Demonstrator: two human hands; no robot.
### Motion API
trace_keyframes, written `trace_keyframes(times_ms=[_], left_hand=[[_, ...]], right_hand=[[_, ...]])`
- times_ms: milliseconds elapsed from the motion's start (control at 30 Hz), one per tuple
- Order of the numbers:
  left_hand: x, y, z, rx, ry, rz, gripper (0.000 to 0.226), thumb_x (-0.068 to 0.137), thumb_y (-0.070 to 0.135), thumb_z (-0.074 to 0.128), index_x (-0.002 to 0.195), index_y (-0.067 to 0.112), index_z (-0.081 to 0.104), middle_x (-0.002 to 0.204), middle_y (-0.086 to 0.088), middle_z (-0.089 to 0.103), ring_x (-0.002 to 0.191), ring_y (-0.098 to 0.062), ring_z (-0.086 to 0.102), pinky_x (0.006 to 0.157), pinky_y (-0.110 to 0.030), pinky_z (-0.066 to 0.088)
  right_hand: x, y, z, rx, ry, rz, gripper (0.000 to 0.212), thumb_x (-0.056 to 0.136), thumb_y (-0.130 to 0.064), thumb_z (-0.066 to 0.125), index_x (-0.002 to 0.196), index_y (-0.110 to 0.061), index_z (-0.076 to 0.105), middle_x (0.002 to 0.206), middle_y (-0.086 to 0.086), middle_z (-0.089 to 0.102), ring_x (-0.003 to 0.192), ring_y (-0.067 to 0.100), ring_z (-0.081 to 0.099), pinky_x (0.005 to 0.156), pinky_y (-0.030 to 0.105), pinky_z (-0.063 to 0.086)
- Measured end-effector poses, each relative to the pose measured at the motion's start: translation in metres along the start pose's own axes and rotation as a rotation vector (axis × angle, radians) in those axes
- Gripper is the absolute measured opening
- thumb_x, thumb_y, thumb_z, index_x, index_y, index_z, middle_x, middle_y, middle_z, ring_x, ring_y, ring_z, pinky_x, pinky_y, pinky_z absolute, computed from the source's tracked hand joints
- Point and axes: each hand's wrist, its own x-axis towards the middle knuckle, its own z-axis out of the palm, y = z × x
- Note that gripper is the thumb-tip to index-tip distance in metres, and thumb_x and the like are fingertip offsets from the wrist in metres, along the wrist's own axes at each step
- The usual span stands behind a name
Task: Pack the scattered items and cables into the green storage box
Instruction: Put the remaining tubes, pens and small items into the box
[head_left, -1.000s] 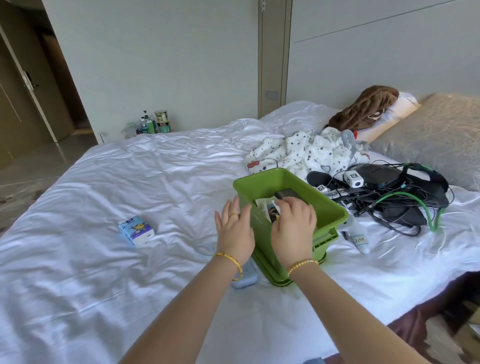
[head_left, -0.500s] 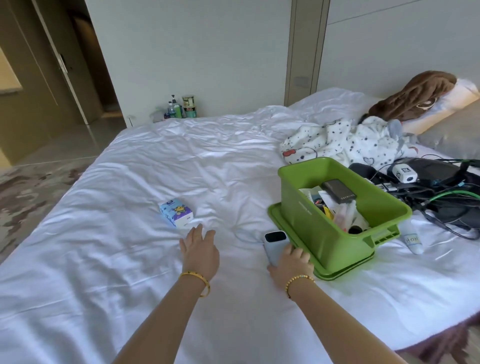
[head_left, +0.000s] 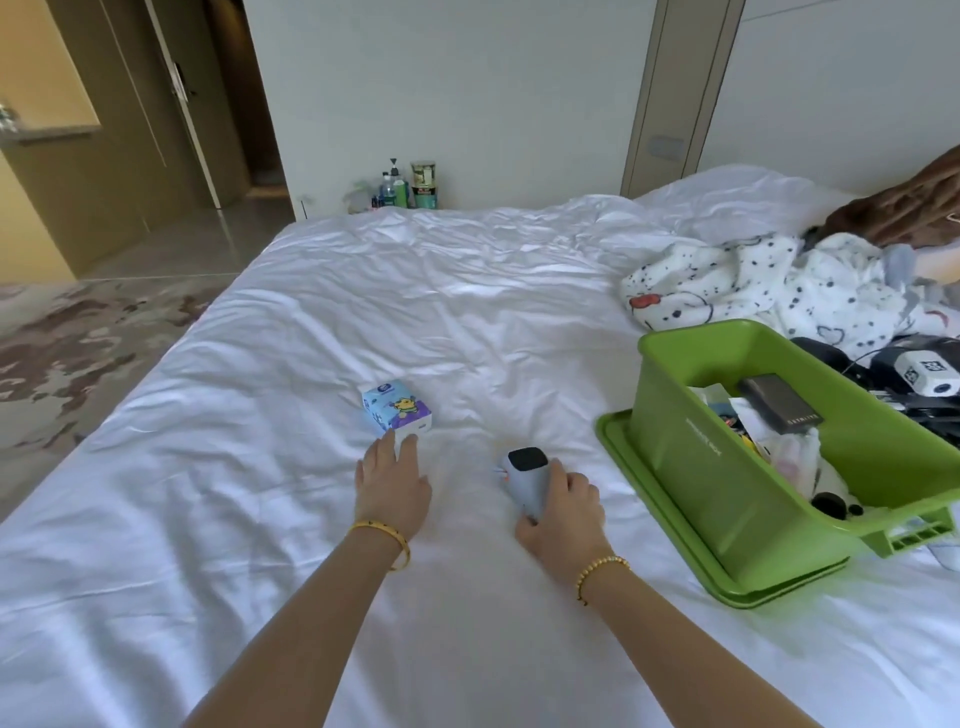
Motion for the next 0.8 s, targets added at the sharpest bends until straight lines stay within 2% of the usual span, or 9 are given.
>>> trace_keyframes(times_ms=[67,167,300,400,500,567,667,800], left_hand=[[0.013,-0.005,-0.001,-0.022,-0.001,-0.013,0.063,0.094,0.03,0.043,0.148,0.015,0.013,0.156,-0.015,0.011,0.143,-0.03,0.013,0.118,-0.038,0.018],[0.034,-0.013,-0.001,-0.138,-0.045,-0.09,0.068,0.092,0.029,0.049,0.147,0.014,0.013,0.153,-0.019,0.015,0.139,-0.036,0.021,0.114,-0.04,0.025],[0.067,-0.018,0.007,-0.437,-0.081,-0.279,0.054,0.091,0.021,0.05,0.138,0.005,0.027,0.131,-0.024,0.047,0.119,-0.038,0.048,0.096,-0.04,0.042],[0.09,-0.018,0.012,-0.677,-0.046,-0.428,0.049,0.091,0.027,0.054,0.126,0.0,0.035,0.123,-0.022,0.056,0.111,-0.036,0.054,0.081,-0.034,0.041],[0.113,-0.014,0.019,-0.92,-0.001,-0.591,0.056,0.087,0.029,0.062,0.125,-0.003,0.036,0.125,-0.021,0.054,0.111,-0.037,0.055,0.083,-0.038,0.044],[0.122,-0.012,0.024,-0.996,0.006,-0.666,0.061,0.084,0.031,0.065,0.127,-0.002,0.038,0.123,-0.02,0.056,0.108,-0.035,0.056,0.084,-0.039,0.046],[0.122,-0.009,0.033,-0.971,-0.037,-0.636,0.056,0.083,0.032,0.066,0.125,0.0,0.047,0.119,-0.018,0.059,0.095,-0.031,0.054,0.073,-0.03,0.039],[0.101,-0.005,0.035,-1.009,0.071,-0.498,0.044,0.078,0.021,0.072,0.107,0.008,0.041,0.108,-0.013,0.056,0.085,-0.025,0.052,0.07,-0.031,0.042]], right_hand=[[0.007,-0.016,0.013,0.004,-0.05,-0.064,0.08,0.078,-0.033,0.056,0.143,-0.012,0.016,0.131,0.007,0.037,0.12,0.027,0.035,0.101,0.036,0.035],[0.024,-0.023,0.023,0.002,-0.073,-0.048,0.073,0.078,-0.035,0.055,0.139,-0.012,0.023,0.131,0.006,0.038,0.12,0.026,0.036,0.1,0.036,0.037],[0.045,-0.016,0.026,0.189,-0.087,-0.012,0.07,0.078,-0.035,0.06,0.137,-0.011,0.031,0.132,0.008,0.039,0.122,0.026,0.037,0.101,0.035,0.037],[0.055,-0.011,0.029,0.241,-0.073,-0.031,0.069,0.078,-0.031,0.062,0.136,-0.009,0.034,0.131,0.009,0.042,0.121,0.027,0.039,0.102,0.032,0.034],[0.063,-0.008,0.034,0.268,-0.068,-0.041,0.068,0.078,-0.028,0.064,0.137,-0.008,0.034,0.13,0.01,0.043,0.12,0.027,0.04,0.101,0.03,0.033],[0.067,-0.007,0.035,0.287,-0.066,-0.041,0.067,0.079,-0.029,0.064,0.136,-0.009,0.034,0.129,0.01,0.043,0.12,0.027,0.04,0.1,0.03,0.033],[0.071,-0.006,0.037,0.266,-0.078,-0.05,0.067,0.08,-0.031,0.063,0.136,-0.008,0.033,0.129,0.011,0.042,0.118,0.028,0.04,0.099,0.031,0.035],[0.07,-0.008,0.035,0.232,-0.119,-0.045,0.079,0.08,-0.036,0.064,0.141,-0.008,0.024,0.135,0.012,0.037,0.123,0.03,0.036,0.102,0.034,0.034]])
